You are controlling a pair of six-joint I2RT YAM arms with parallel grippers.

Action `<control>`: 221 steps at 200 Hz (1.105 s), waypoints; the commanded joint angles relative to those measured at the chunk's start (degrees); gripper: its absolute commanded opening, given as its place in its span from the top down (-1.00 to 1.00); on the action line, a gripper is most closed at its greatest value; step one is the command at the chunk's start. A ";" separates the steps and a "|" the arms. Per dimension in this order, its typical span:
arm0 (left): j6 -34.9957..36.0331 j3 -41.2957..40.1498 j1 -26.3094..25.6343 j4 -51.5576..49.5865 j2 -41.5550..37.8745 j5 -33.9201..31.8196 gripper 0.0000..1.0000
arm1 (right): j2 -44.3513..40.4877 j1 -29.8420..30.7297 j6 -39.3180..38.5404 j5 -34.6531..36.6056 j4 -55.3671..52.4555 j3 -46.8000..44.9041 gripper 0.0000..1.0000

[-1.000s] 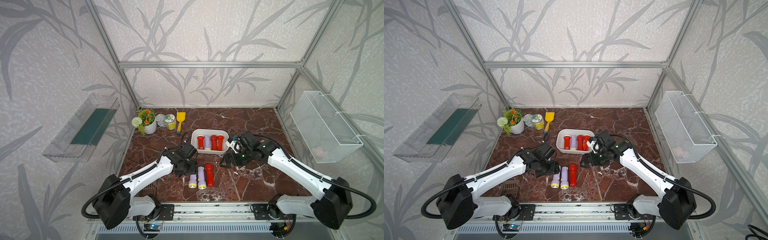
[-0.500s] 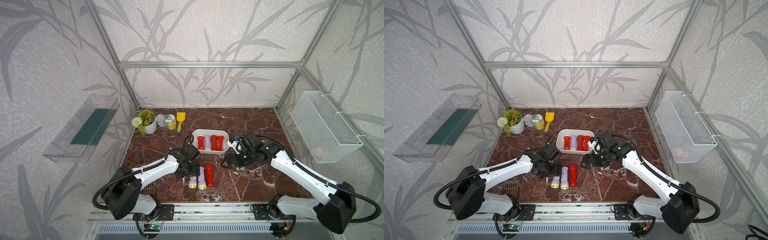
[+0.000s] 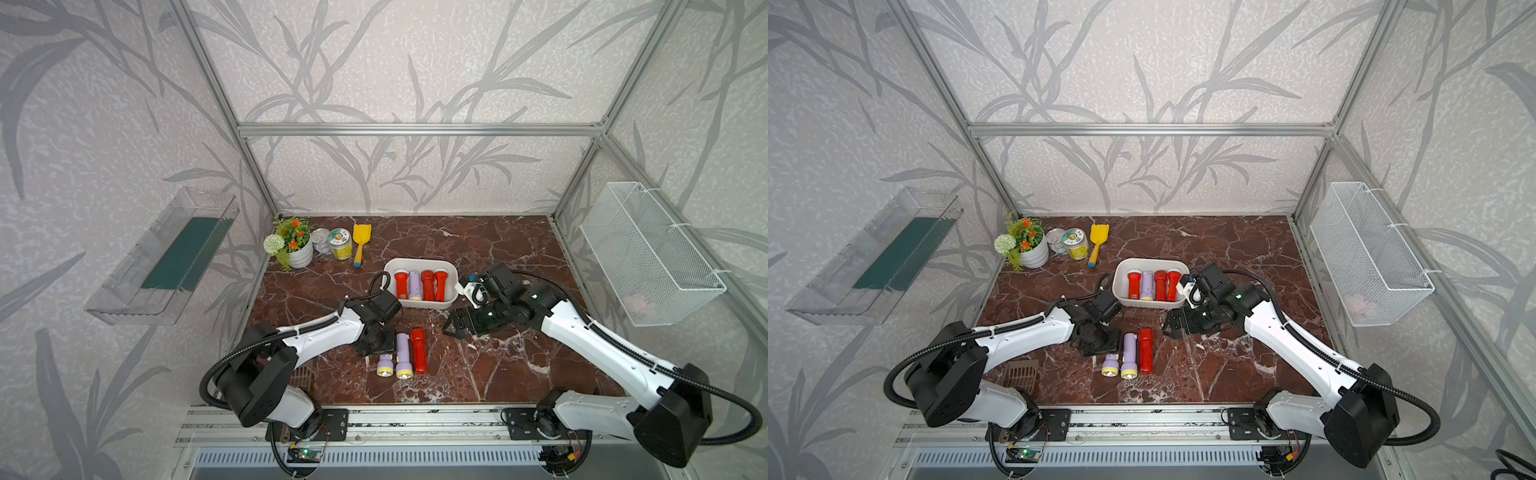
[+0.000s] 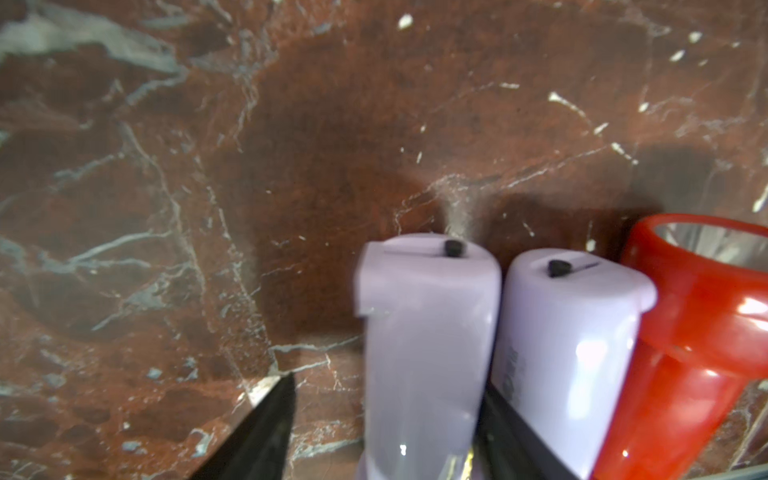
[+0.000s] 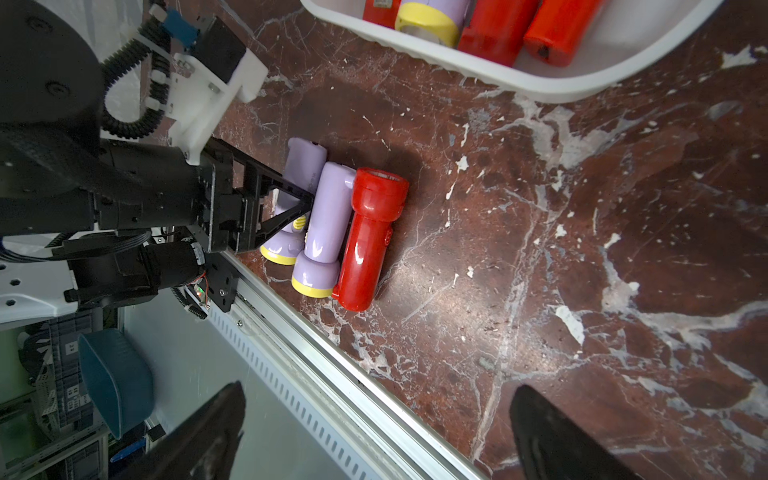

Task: Put the flashlights into the storage boxes
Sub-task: Pick up the flashlight from the center of the board.

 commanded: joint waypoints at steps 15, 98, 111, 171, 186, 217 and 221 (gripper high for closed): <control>0.09 -0.80 -0.27 0.49 1.89 -0.70 -0.18 | -0.21 0.30 -0.89 0.58 -1.67 1.37 -0.98; 0.11 0.46 -0.27 -0.77 2.57 -0.75 0.37 | 0.77 0.21 -1.55 1.33 -2.17 2.10 -0.98; 0.42 1.15 -0.32 -1.37 2.70 -0.78 0.41 | 0.87 0.23 -1.64 1.31 -2.13 2.13 -0.98; 3.25 9.66 -0.27 -7.85 2.99 -2.50 0.48 | 0.52 0.15 -2.21 2.02 -2.42 2.80 -0.98; 4.82 13.76 -0.31 -10.57 3.93 -3.43 0.48 | 0.43 0.06 -2.46 2.33 -2.65 2.83 -0.98; 7.98 22.72 -0.19 -15.22 6.99 -4.51 0.48 | -0.17 -0.07 -2.87 3.36 -3.30 3.13 -0.98; 8.49 23.89 -0.19 -15.92 7.54 -4.64 0.48 | -0.27 -0.13 -2.91 3.41 -3.35 3.15 -0.98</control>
